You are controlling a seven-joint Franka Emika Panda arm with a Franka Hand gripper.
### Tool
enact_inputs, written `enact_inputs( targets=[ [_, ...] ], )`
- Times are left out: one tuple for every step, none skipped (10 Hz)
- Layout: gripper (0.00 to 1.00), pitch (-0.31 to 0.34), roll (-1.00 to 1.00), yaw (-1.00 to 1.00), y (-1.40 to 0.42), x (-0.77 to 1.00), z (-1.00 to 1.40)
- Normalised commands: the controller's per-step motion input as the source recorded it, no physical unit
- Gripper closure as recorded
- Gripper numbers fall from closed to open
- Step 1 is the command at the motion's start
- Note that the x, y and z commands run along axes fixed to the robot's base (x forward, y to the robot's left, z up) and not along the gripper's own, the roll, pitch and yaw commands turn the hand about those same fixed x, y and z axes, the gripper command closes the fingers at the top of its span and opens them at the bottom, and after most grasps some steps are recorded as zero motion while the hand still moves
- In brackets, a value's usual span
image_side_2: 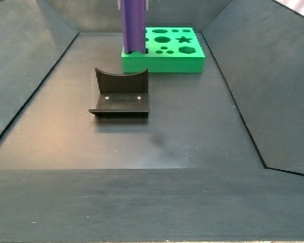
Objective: Pick up the arch object. Move up. Rotate the arch object. Move to above the board. Insert the arch object.
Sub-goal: Insert the arch object.
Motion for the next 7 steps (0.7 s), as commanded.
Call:
enact_inputs(
  targets=[
    [1.0,0.0,0.0,0.0,0.06,-0.14,0.0],
    [1.0,0.0,0.0,0.0,0.0,-0.07,-0.01],
    [1.0,0.0,0.0,-0.06,0.0,0.0,-0.06],
    [1.0,0.0,0.01,-0.07,-0.1,0.08,-0.14],
    [1.0,0.0,0.03,-0.03,-0.14,0.11,-0.14],
    [1.0,0.0,0.03,0.0,-0.13,0.08,-0.13],
    [1.0,0.0,0.02,0.0,-0.08,0.04,-0.13]
  ],
)
